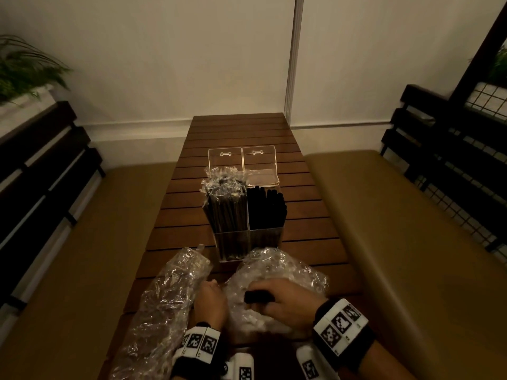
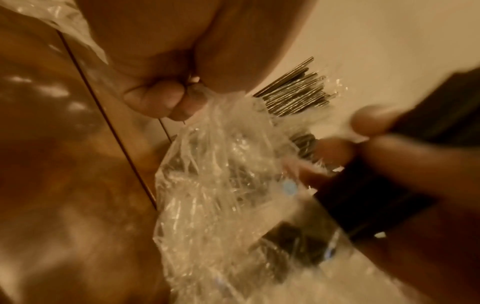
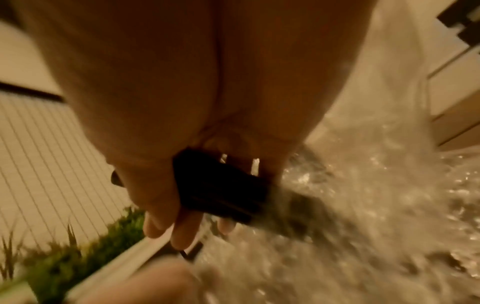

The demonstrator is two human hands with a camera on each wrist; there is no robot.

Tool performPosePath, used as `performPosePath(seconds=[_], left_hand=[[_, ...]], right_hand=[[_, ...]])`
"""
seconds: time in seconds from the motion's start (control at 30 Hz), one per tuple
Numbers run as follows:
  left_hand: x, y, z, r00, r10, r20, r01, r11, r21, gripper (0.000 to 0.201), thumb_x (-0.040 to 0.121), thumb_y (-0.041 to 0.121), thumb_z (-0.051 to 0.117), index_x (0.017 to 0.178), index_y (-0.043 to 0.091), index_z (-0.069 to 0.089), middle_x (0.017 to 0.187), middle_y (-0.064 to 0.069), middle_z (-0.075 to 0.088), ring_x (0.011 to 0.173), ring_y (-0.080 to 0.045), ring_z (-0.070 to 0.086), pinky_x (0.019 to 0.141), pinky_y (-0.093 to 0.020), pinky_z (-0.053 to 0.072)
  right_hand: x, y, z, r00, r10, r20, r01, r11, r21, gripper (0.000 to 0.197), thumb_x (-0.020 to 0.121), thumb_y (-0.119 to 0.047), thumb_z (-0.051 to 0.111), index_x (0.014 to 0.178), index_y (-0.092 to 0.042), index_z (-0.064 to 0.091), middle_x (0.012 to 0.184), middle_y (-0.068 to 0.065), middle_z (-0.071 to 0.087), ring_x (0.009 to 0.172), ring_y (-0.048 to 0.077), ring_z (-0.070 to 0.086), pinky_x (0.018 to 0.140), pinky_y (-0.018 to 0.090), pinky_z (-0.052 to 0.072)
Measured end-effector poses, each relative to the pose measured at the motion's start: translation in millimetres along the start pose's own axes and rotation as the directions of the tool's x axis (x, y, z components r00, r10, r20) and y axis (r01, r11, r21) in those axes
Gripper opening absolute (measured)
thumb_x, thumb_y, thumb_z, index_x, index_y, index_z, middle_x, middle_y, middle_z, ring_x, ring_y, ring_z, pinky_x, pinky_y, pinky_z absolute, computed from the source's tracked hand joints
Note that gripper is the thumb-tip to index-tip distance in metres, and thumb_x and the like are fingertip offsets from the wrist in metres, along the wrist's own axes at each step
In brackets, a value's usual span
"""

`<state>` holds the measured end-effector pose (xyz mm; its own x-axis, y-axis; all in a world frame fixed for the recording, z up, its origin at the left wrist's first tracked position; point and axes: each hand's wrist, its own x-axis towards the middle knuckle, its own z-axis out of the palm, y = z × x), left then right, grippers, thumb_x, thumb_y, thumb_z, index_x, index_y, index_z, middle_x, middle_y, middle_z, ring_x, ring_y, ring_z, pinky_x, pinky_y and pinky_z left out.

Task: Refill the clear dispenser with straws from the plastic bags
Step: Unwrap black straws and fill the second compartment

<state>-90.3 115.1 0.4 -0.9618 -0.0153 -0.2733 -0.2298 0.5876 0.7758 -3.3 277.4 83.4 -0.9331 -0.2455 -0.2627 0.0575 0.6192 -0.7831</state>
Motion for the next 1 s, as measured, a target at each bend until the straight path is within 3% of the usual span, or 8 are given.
performPosePath(seconds=[0.07, 0.17, 0.3, 0.43, 0.5, 0.7, 0.83, 1.0], left_hand=[[3.3, -7.1, 1.2, 0.999, -0.040, -0.001, 0.040, 0.999, 0.034, 0.041, 0.104, 0.014, 0.033, 0.070, 0.001, 0.054, 0.076, -0.028, 0.062, 0.080, -0.043, 0.063, 0.072, -0.044, 0.048], [2.3, -11.8, -0.5, 0.998, -0.052, -0.031, 0.054, 0.996, 0.074, 0.037, 0.103, 0.014, 0.035, 0.073, 0.002, 0.054, 0.073, -0.019, 0.060, 0.070, -0.031, 0.055, 0.069, -0.039, 0.041], [4.0, -21.6, 2.6, 0.999, -0.035, 0.022, 0.033, 0.996, 0.080, 0.033, 0.099, 0.009, 0.039, 0.073, 0.001, 0.058, 0.077, -0.021, 0.066, 0.074, -0.035, 0.064, 0.067, -0.040, 0.050], [-4.6, -10.7, -2.8, 0.999, -0.032, 0.010, 0.032, 0.999, -0.021, 0.023, 0.101, 0.010, 0.037, 0.095, 0.007, 0.059, 0.093, -0.007, 0.060, 0.093, -0.032, 0.062, 0.086, -0.041, 0.048], [-6.9, -2.2, -8.9, 0.999, 0.040, -0.034, -0.042, 0.997, -0.066, 0.020, 0.104, 0.013, 0.033, 0.106, 0.008, 0.053, 0.096, -0.006, 0.056, 0.094, -0.028, 0.056, 0.083, -0.036, 0.041], [-7.1, 23.7, -31.4, 0.976, 0.163, -0.146, -0.199, 0.940, -0.279, 0.026, 0.103, 0.009, 0.034, 0.099, 0.011, 0.059, 0.094, 0.001, 0.061, 0.093, -0.023, 0.059, 0.073, -0.031, 0.043], [-8.4, 33.2, -44.7, 0.979, 0.141, -0.147, -0.194, 0.863, -0.466, 0.026, 0.100, 0.006, 0.040, 0.097, 0.013, 0.065, 0.095, -0.006, 0.070, 0.095, -0.023, 0.066, 0.082, -0.034, 0.052], [-30.5, 40.3, -45.6, 0.888, 0.457, -0.047, -0.446, 0.834, -0.324, 0.020, 0.101, 0.022, 0.045, 0.113, 0.024, 0.061, 0.112, 0.011, 0.063, 0.103, -0.004, 0.060, 0.084, -0.027, 0.048]], right_hand=[[-7.4, -12.8, -12.0, 0.995, -0.067, -0.069, 0.077, 0.985, 0.156, 0.013, 0.098, -0.015, 0.056, 0.105, -0.020, 0.066, 0.095, -0.019, 0.064, 0.090, -0.012, 0.059, 0.079, 0.006, 0.044], [-12.6, -23.2, -29.6, 0.948, -0.070, -0.310, 0.187, 0.911, 0.367, 0.012, 0.098, -0.018, 0.054, 0.100, -0.022, 0.065, 0.098, -0.012, 0.069, 0.097, -0.001, 0.064, 0.086, 0.018, 0.047], [-10.7, -23.5, -46.1, 0.816, 0.051, -0.575, 0.411, 0.648, 0.642, 0.014, 0.091, -0.024, 0.058, 0.100, -0.016, 0.065, 0.083, 0.003, 0.068, 0.089, 0.023, 0.068, 0.096, 0.038, 0.049], [-9.2, -24.5, -51.8, 0.800, 0.093, -0.593, 0.491, 0.467, 0.735, 0.017, 0.086, -0.021, 0.060, 0.099, -0.011, 0.063, 0.077, 0.003, 0.060, 0.077, 0.021, 0.061, 0.091, 0.041, 0.050], [-8.7, -24.6, -51.5, 0.794, 0.106, -0.598, 0.501, 0.444, 0.743, 0.018, 0.085, -0.021, 0.060, 0.099, -0.011, 0.063, 0.076, 0.003, 0.060, 0.076, 0.019, 0.061, 0.088, 0.038, 0.051], [-8.5, -30.7, -55.5, 0.753, 0.156, -0.639, 0.557, 0.364, 0.746, 0.017, 0.084, -0.022, 0.061, 0.096, -0.010, 0.059, 0.075, 0.002, 0.058, 0.075, 0.018, 0.059, 0.089, 0.038, 0.050], [-7.1, -35.0, -63.7, 0.723, 0.186, -0.665, 0.598, 0.313, 0.738, 0.011, 0.085, -0.020, 0.061, 0.094, -0.013, 0.061, 0.078, 0.000, 0.058, 0.075, 0.018, 0.058, 0.087, 0.039, 0.049], [-5.4, -34.9, -63.7, 0.677, 0.266, -0.686, 0.608, 0.323, 0.726, 0.005, 0.096, -0.013, 0.055, 0.097, -0.014, 0.061, 0.072, 0.001, 0.058, 0.068, 0.017, 0.058, 0.077, 0.039, 0.051]])
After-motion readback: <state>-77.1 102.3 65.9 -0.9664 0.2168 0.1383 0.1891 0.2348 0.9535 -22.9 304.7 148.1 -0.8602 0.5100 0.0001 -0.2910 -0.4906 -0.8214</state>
